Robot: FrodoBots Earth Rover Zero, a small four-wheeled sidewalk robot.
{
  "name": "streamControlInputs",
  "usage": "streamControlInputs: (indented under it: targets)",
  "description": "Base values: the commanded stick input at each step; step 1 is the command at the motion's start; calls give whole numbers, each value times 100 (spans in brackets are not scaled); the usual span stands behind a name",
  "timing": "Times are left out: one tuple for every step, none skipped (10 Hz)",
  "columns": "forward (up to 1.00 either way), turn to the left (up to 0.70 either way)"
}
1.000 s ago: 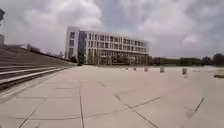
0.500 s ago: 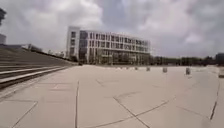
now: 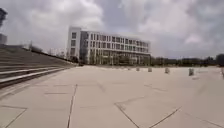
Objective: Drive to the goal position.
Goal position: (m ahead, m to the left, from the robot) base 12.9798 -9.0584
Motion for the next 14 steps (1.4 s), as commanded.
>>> streamControlInputs:
  targets:
    - [50, -52]
    - [50, -52]
    - [50, -52]
    - [50, -52]
    - [50, -52]
    - [50, -23]
    - [50, -2]
    - [50, -2]
    - [50, -2]
    - [50, -2]
    - [50, -2]
    - [50, -2]
    - [50, -2]
    - [50, -2]
